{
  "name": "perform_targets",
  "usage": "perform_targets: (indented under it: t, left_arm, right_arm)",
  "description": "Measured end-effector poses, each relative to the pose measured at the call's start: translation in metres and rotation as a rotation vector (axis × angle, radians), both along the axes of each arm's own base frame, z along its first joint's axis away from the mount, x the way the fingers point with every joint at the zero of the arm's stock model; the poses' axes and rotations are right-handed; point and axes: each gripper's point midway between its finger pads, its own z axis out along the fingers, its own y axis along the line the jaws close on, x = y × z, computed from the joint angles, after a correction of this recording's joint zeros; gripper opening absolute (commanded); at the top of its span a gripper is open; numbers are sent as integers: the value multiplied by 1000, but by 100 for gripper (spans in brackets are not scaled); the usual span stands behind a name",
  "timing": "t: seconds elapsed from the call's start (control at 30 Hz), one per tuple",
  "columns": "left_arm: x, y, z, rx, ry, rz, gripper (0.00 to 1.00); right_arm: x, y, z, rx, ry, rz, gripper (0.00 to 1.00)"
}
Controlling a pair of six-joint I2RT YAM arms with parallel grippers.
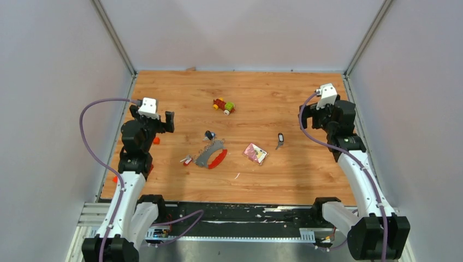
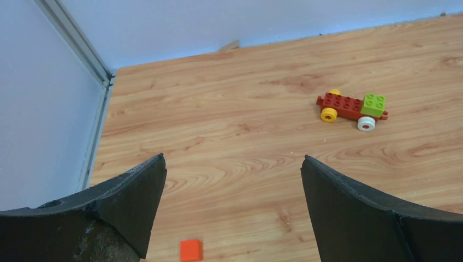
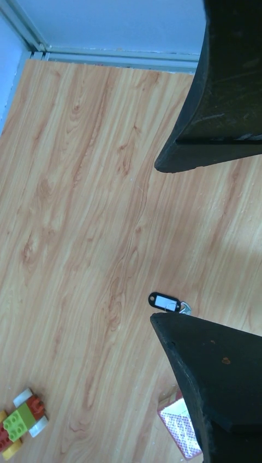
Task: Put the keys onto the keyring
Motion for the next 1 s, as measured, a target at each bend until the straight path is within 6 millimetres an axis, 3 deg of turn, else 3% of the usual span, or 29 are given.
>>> perform_targets:
  t: [0.47, 0.57, 0.73, 0.8, 1.0]
  left_arm:
    - [-1, -2, -7, 3, 38, -12, 100]
    - [-3, -17, -11, 62, 127, -126, 100]
    - [-16, -50, -6, 243, 231, -438, 99]
    - [-26, -61, -19, 301, 283, -535, 97]
    - [-66, -111, -85, 428, 492, -822, 96]
  right_arm:
    - [-5, 12, -8, -17, 34, 48, 100]
    - [-15, 29, -4, 18, 90, 145, 100]
    - [-21, 67, 26, 74, 128, 376, 100]
    - [-28, 76, 25, 90, 127, 431, 100]
    - [-58, 88, -11, 55, 186, 502, 100]
